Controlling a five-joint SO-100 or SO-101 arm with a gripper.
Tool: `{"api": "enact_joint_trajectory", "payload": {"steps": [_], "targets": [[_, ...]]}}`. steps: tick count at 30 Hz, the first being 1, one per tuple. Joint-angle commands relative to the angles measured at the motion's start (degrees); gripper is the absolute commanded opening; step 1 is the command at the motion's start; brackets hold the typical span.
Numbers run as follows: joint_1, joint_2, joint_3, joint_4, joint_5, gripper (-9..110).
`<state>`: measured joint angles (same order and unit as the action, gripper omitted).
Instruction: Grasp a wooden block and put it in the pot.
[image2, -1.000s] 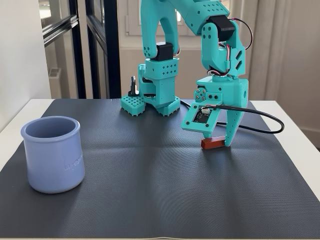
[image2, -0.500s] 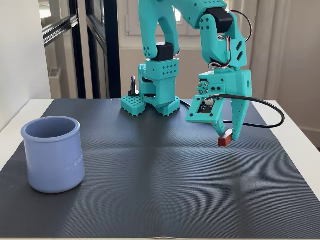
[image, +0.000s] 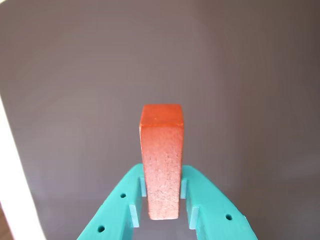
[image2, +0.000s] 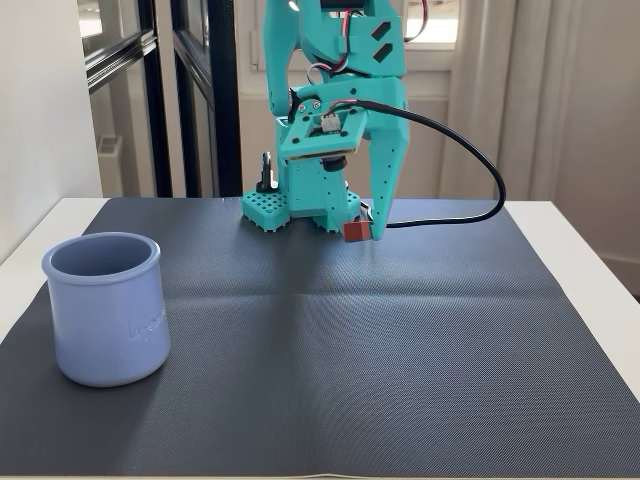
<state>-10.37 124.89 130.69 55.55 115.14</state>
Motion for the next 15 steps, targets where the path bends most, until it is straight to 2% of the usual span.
{"api": "enact_joint_trajectory", "payload": {"steps": [1, 7, 15], "targets": [[6.86, 2.55, -5.27, -0.18, -9.76, 0], [17.49, 2.29, -11.95, -0.26, -30.67, 0], [26.81, 2.29, -12.04, -0.35, -48.25, 0]]}}
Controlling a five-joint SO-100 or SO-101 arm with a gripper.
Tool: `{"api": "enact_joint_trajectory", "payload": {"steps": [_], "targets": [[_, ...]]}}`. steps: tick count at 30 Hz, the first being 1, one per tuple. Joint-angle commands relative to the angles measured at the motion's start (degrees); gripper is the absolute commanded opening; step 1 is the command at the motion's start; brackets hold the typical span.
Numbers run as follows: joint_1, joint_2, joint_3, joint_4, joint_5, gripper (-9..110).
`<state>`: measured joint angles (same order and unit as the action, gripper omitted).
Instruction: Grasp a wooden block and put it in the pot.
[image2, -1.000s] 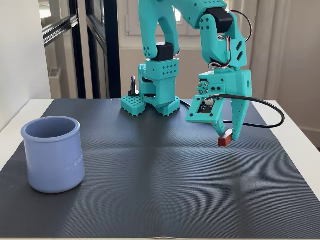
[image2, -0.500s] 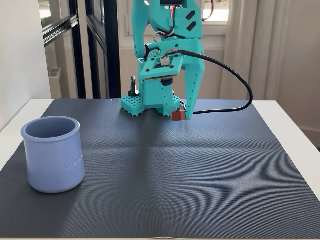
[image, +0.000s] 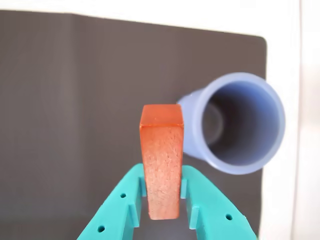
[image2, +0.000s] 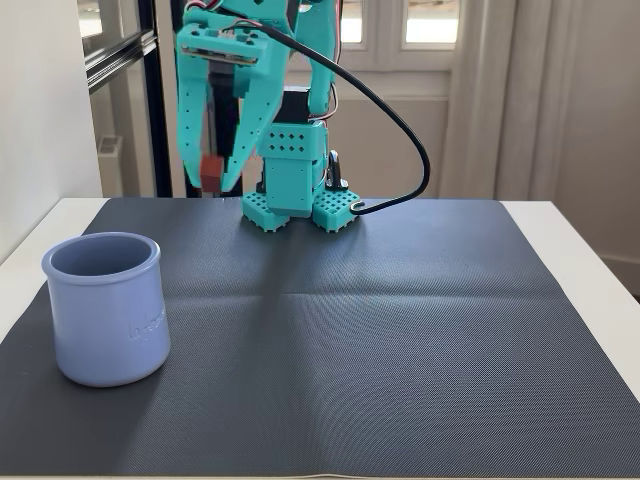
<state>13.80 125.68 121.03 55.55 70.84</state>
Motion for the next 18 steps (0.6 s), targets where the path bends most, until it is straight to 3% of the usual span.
{"api": "enact_joint_trajectory", "payload": {"steps": [1, 5, 11, 18], "targets": [[3.43, 1.41, -2.37, -0.44, -6.06, 0], [5.45, 0.62, -0.44, -6.77, -11.95, 0], [5.80, -5.01, 4.39, -17.67, -12.57, 0], [8.26, -11.25, 4.48, -19.78, -14.85, 0]]}}
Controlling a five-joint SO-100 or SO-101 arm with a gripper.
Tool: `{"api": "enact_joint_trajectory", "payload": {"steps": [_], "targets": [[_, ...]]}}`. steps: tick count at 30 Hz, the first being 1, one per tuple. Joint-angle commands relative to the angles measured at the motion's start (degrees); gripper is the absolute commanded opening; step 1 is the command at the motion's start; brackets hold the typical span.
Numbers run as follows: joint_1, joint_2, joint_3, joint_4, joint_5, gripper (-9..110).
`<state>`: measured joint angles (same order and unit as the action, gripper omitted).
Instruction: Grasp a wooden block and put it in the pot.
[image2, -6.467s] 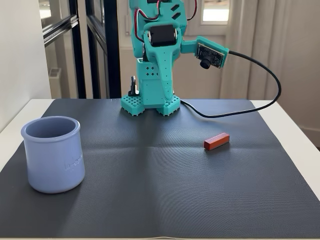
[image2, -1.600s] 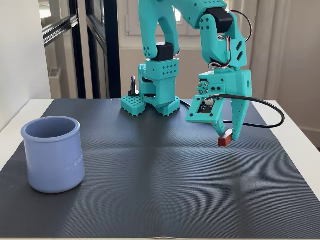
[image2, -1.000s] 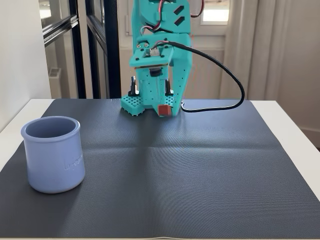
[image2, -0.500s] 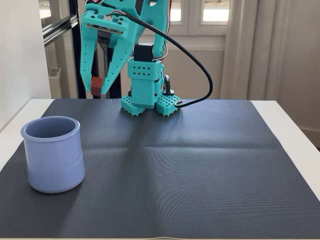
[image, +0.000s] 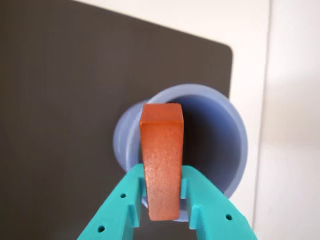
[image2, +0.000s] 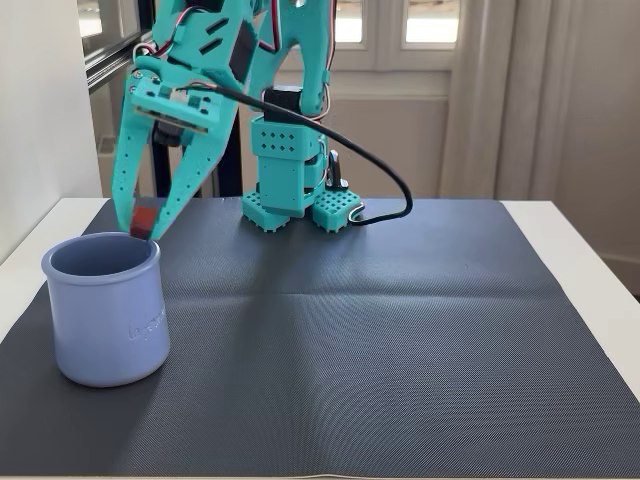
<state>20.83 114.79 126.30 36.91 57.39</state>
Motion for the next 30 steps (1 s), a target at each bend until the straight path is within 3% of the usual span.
{"api": "enact_joint_trajectory", "payload": {"steps": [1, 18, 24, 29, 30], "targets": [[1.67, -0.97, -1.14, -1.93, -2.37, 0], [5.36, -3.78, -2.20, -5.10, -4.39, 1], [4.57, -3.34, -2.29, -5.10, -8.44, 15], [4.57, -3.16, -2.29, -5.10, -7.56, -1], [4.48, -3.16, -2.29, -5.10, -7.65, 1]]}}
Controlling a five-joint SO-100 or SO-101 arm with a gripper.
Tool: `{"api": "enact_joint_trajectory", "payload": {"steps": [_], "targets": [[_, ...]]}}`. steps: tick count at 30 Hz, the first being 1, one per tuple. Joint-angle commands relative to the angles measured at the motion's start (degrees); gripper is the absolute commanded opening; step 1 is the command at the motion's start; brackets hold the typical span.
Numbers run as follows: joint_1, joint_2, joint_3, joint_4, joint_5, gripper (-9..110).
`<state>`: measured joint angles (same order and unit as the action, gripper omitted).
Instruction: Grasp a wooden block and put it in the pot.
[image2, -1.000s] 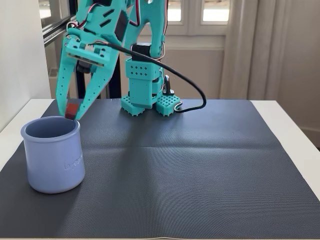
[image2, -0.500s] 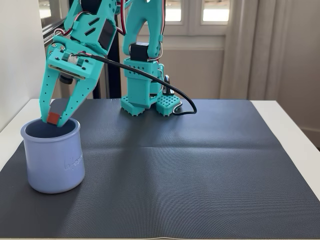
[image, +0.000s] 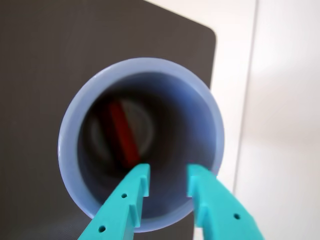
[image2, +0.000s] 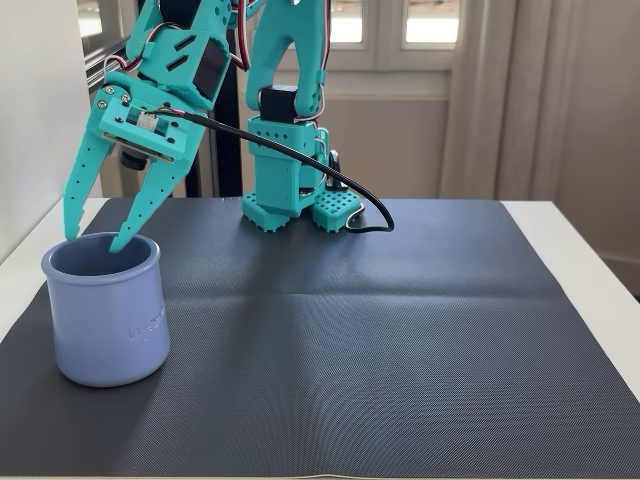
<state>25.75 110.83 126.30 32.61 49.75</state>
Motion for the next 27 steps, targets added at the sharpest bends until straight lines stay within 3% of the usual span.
{"api": "enact_joint_trajectory", "payload": {"steps": [1, 13, 18, 27], "targets": [[-0.53, 0.79, -2.29, -0.79, 0.00, 1], [-3.25, 15.03, -2.37, 0.70, -3.08, 0], [-2.72, 26.81, 2.72, 11.25, -1.49, 0], [-6.86, 52.47, 18.98, 33.93, 15.12, 0]]}}
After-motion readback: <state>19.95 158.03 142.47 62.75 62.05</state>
